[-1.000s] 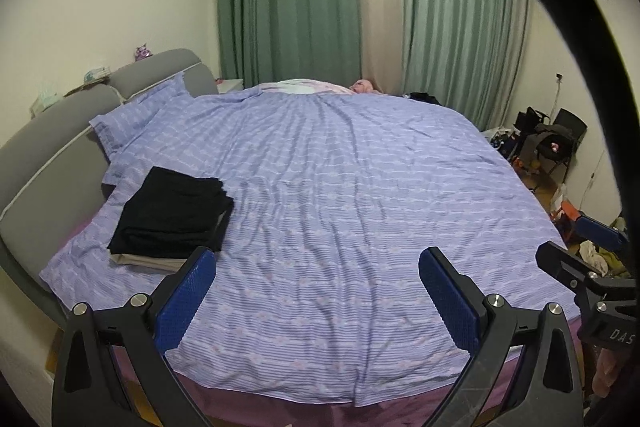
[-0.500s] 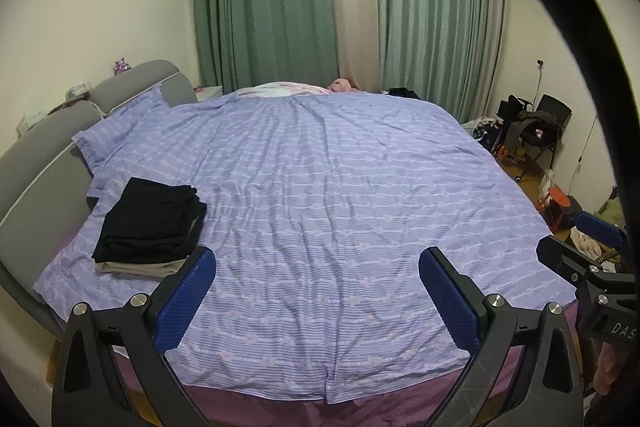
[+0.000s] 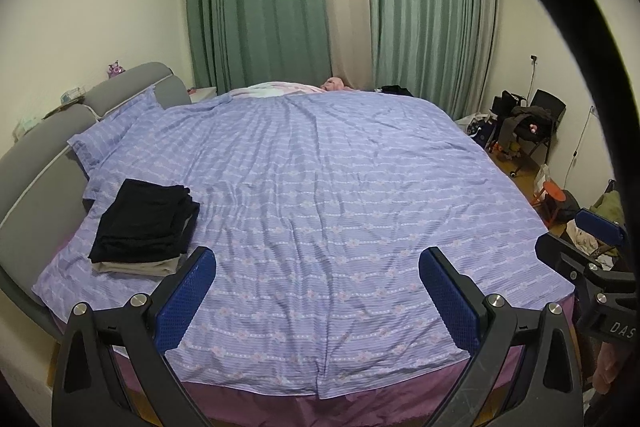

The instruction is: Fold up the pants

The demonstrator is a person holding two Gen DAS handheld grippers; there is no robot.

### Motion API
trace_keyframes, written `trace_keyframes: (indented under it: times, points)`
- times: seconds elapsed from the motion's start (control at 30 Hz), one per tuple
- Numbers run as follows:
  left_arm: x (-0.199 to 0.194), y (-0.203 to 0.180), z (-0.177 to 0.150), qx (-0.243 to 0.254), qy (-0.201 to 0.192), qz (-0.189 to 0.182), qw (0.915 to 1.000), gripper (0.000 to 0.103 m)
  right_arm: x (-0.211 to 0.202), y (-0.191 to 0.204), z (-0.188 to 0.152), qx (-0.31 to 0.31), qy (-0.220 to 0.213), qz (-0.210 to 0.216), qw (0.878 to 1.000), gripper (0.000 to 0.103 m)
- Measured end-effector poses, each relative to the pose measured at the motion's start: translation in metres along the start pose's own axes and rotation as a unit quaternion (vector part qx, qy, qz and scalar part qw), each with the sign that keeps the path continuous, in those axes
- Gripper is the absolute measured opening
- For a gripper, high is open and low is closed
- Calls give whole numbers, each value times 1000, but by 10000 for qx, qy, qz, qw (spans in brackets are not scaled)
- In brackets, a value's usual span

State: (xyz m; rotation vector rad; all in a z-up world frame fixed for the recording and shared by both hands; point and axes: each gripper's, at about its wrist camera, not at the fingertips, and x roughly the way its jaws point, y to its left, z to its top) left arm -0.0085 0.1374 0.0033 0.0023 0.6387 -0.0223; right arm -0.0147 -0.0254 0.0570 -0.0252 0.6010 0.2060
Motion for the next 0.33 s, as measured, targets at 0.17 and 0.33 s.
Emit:
trace_keyframes:
  times: [0.17, 0.33]
  points:
    - [-2, 0, 0, -11, -9, 49, 10000, 103, -3, 2, 1, -24, -21, 10, 10000, 92]
    - [-5, 0, -1, -61, -15, 126, 9999, 103, -4, 2, 1, -56, -33, 37, 10000, 92]
